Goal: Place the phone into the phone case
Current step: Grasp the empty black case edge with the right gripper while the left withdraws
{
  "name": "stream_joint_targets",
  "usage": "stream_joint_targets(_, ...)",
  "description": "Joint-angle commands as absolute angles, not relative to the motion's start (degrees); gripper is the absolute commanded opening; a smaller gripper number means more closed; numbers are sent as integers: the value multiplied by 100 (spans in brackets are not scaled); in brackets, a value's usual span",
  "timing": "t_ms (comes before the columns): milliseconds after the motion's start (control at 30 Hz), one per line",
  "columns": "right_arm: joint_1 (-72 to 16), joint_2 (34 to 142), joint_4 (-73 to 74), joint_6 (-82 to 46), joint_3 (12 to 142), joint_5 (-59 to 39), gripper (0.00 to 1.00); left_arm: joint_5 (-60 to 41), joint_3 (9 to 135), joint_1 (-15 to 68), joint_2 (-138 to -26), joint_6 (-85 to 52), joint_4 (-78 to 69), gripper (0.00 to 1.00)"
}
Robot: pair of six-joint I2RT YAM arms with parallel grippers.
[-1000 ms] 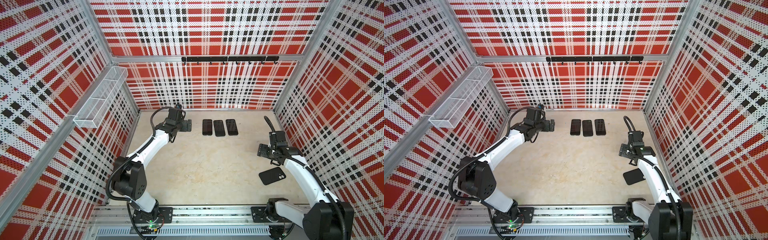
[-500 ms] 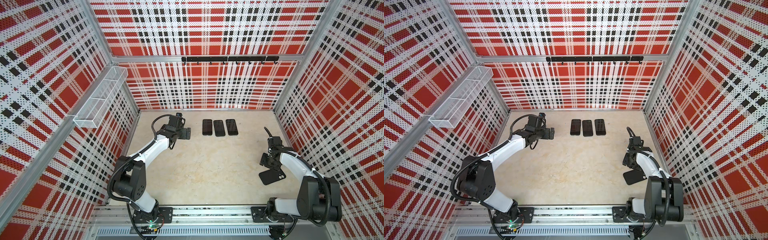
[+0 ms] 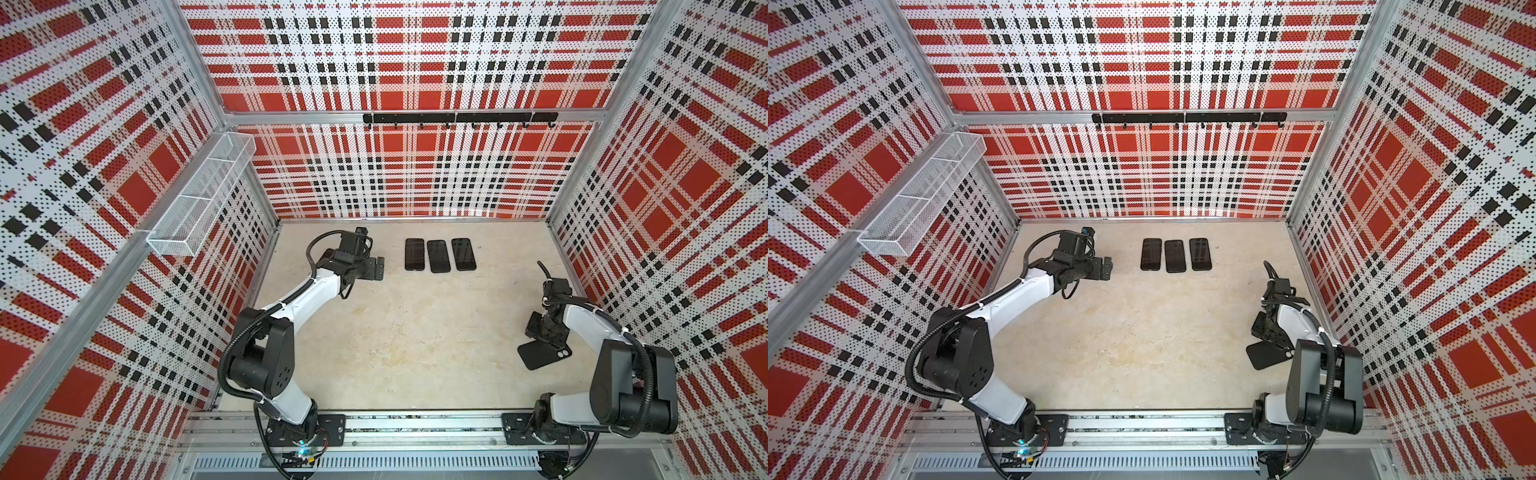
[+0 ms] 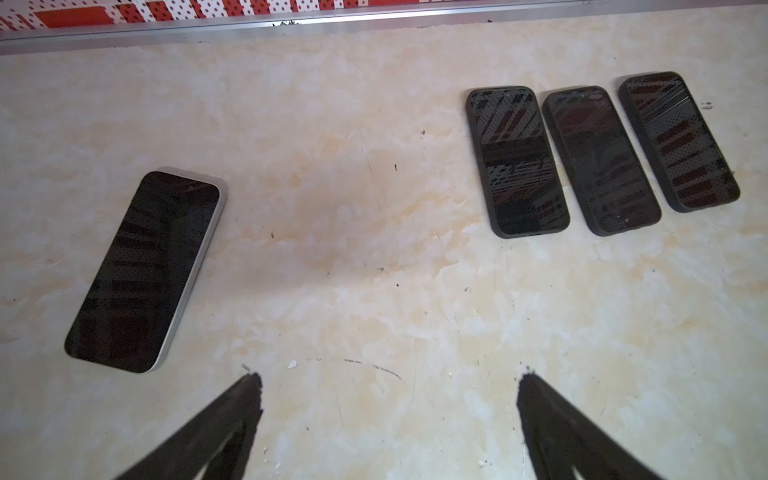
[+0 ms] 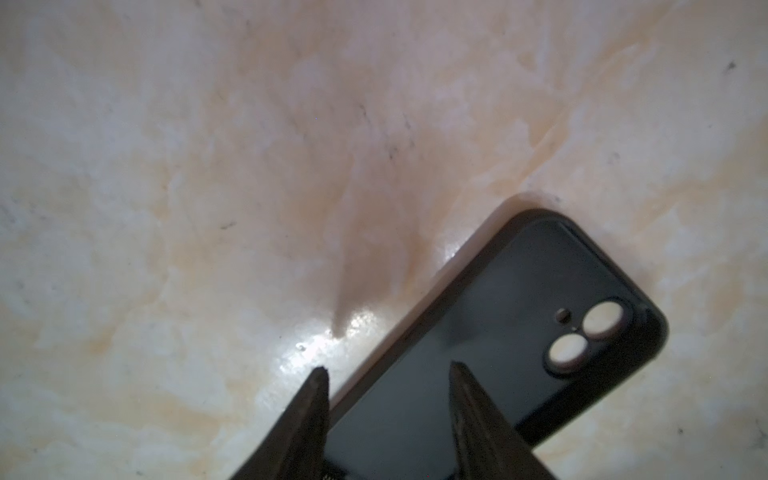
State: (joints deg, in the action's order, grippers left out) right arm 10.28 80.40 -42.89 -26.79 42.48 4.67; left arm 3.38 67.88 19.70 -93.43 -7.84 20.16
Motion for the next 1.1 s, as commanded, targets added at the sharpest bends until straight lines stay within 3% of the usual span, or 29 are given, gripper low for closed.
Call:
stream_joint_targets(0,1099,8179,-4125,-2659,4235,501,43,225,6958,1995,-9263,-796,2030,98)
stream_joint_targets(267,1109,8353,-3999,-2625,4179,418,23,184,6970,1995,-9246,-808,2029,98)
stream_joint_targets(867,1061,8290,-4105,-2480,4493,-69,4,194,6975,1952,-9153,-822,2030,98)
stream_joint_targets(900,974,8216,-4158,-2439,4624,-127,0,185,6972,1935,-9144,-835,2030,98)
stream_joint_targets(1067,138,8225,-4575,-2134,5454,-79,0,115,6987,1758,-9158,-913,2031,98)
